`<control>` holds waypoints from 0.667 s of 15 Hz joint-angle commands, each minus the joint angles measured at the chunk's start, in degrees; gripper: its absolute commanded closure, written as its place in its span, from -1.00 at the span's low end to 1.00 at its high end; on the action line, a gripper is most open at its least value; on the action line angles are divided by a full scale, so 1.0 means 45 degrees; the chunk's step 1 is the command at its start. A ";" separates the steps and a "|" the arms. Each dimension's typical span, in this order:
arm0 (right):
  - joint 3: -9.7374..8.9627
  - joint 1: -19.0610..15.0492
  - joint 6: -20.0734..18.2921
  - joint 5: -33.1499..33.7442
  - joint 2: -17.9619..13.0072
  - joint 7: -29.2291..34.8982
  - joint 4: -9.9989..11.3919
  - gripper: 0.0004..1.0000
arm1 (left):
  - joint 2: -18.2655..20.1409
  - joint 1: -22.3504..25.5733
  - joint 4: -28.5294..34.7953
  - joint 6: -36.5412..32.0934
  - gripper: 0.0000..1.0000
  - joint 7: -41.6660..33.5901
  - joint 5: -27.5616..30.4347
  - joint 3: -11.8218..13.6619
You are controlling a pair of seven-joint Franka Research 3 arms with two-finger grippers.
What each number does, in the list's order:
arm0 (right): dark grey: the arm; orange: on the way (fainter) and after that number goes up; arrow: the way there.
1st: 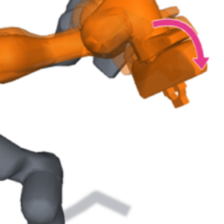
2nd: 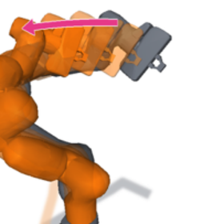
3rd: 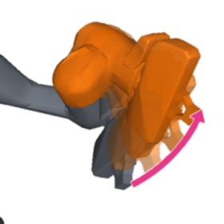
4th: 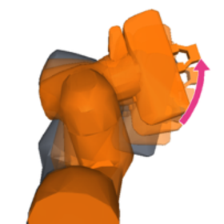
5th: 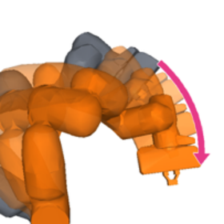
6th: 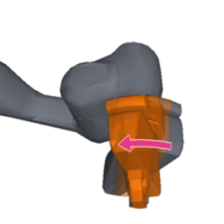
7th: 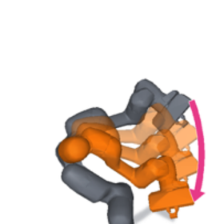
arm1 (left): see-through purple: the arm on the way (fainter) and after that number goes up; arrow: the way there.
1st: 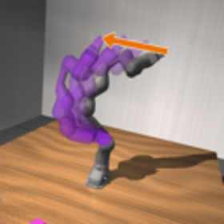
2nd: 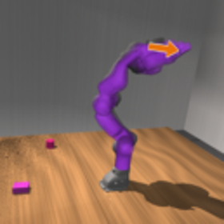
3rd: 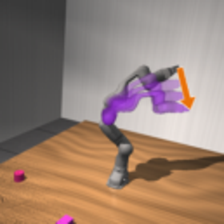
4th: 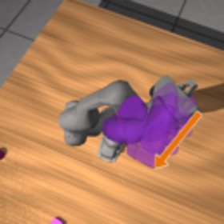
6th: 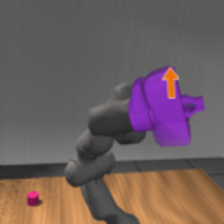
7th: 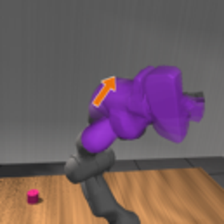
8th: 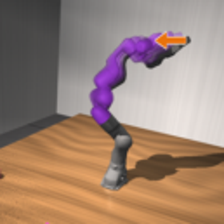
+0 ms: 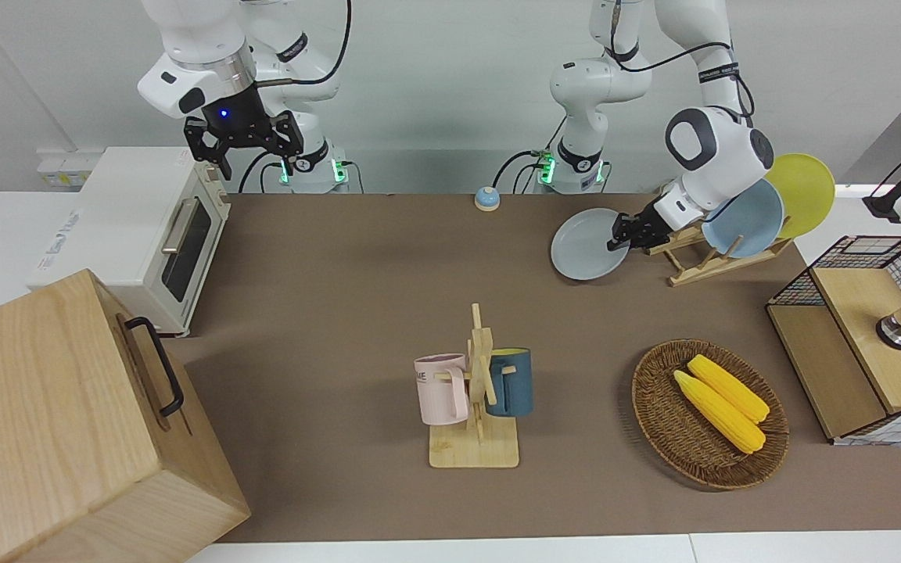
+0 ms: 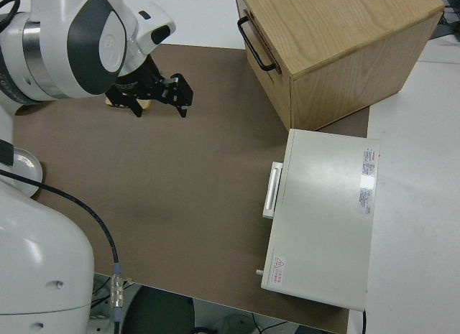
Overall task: Pick gray plate from low plate rack and place it on table with left arm
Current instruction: 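Lower the gray plate flat onto the table beside the rack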
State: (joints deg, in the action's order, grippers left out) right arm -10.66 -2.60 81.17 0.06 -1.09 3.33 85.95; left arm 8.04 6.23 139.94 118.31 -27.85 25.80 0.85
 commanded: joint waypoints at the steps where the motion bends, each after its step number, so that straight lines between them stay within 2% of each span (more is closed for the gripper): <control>1: -0.0072 -0.0125 -0.0168 -0.0131 -0.0031 -0.0018 -0.0077 -0.98 | 0.0031 -0.0173 0.0113 0.0369 -0.99 -0.0099 -0.0108 0.0085; 7: -0.0072 -0.0125 -0.0168 -0.0131 -0.0031 -0.0018 -0.0077 -0.97 | 0.0362 -0.0094 -0.0492 0.0252 -0.99 0.0367 -0.0263 0.0124; 10: -0.0072 -0.0125 -0.0168 -0.0131 -0.0031 -0.0018 -0.0077 -0.98 | 0.0966 -0.0211 -0.1407 -0.0252 -0.99 0.2549 -0.2132 0.0085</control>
State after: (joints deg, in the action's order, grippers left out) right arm -10.66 -2.60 81.17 0.06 -1.09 3.33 85.95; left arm 9.14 6.26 137.14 119.35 -25.08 23.32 0.99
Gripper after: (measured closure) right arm 0.009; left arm 0.004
